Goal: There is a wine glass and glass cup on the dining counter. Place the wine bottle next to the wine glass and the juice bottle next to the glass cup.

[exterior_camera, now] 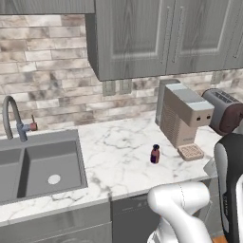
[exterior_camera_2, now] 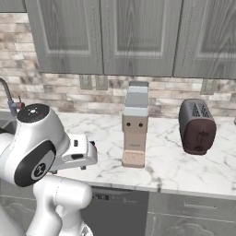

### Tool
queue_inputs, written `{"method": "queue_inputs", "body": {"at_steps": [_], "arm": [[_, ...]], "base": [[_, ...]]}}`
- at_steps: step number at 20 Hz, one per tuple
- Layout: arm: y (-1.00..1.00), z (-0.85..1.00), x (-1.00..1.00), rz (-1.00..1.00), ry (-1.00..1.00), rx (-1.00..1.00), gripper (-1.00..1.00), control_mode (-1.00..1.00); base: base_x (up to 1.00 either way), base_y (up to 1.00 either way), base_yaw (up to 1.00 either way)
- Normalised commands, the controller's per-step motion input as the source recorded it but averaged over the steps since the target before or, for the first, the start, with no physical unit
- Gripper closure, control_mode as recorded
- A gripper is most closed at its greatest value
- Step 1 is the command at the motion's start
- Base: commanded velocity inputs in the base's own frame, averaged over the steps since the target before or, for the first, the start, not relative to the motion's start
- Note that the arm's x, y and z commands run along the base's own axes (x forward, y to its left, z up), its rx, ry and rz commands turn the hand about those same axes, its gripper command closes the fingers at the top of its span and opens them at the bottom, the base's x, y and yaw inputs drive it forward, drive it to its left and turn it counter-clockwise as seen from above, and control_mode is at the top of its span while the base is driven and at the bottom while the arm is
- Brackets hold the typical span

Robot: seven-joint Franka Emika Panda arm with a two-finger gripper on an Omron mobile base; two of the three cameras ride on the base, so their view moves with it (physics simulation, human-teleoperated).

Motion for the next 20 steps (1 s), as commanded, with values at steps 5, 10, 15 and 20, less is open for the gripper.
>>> {"method": "queue_inputs", "body": {"at_steps": [5, 10, 15, 20], "arm": [[0.00, 0.00, 0.00, 0.00, 0.00, 0.00, -1.00, 1.00], [0.00, 0.00, 0.00, 0.00, 0.00, 0.00, -1.00, 1.00], [0.00, 0.00, 0.00, 0.00, 0.00, 0.00, -1.00, 1.00], [0.00, 0.00, 0.00, 0.00, 0.00, 0.00, -1.00, 1.00]], "base": [[0.00, 0.00, 0.00], [0.00, 0.00, 0.00], [0.00, 0.00, 0.00], [-0.01, 0.00, 0.00]]}}
